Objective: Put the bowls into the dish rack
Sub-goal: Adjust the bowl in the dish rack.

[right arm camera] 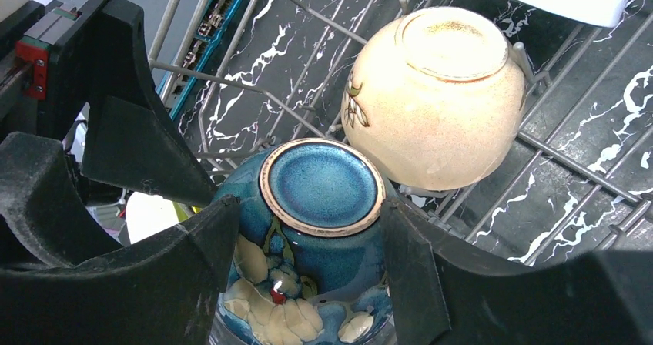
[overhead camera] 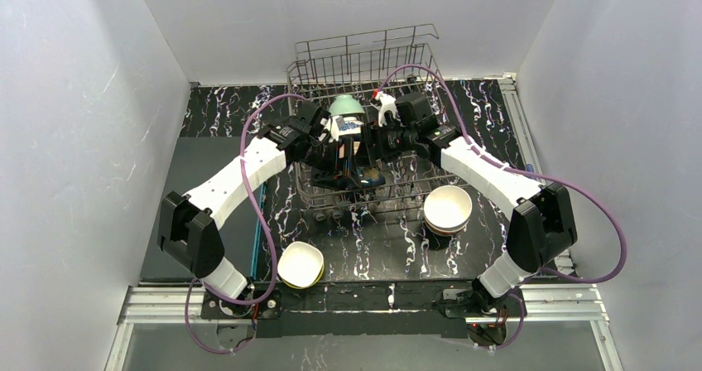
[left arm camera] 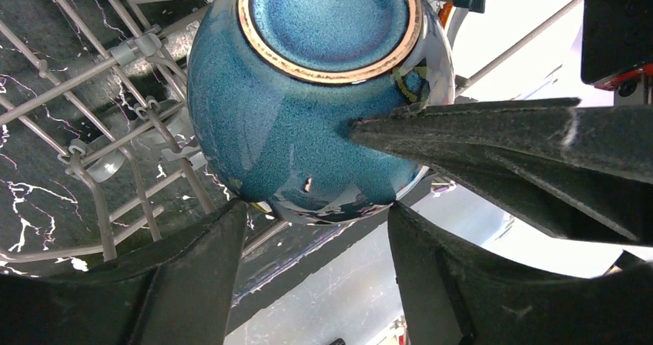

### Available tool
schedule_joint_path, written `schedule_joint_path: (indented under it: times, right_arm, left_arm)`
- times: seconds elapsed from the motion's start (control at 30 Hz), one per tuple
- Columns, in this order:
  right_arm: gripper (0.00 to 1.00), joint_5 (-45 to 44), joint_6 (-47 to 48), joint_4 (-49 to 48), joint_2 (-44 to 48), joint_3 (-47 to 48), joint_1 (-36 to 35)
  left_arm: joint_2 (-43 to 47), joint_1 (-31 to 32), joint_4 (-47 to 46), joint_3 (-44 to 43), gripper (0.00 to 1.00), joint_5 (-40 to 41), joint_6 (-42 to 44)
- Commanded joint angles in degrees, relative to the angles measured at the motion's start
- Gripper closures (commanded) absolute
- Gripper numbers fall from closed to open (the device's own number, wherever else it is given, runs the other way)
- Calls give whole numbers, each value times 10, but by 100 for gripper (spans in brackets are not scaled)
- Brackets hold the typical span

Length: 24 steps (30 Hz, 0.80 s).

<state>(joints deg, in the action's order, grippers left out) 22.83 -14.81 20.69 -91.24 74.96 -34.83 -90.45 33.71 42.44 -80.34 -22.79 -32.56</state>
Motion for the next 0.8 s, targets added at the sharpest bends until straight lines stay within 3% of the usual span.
schedule_joint_path:
  times: [0.0, 0.13, 0.3, 0.77]
  right_arm:
    - [30, -68, 53, 139, -37, -40, -6]
    - [23, -87, 58, 135, -25, -34, -6]
    - [14, -108, 60, 113, -1, -33, -5]
    - [17, -87, 47, 91, 7, -34, -1]
  left_arm:
    - [-16, -3, -2, 21, 33, 82, 4]
    - [3, -13, -40, 28, 23, 27, -9]
    - [25, -33, -122, 53, 18, -61, -39]
    - [66, -102, -199, 112, 18, -121, -69]
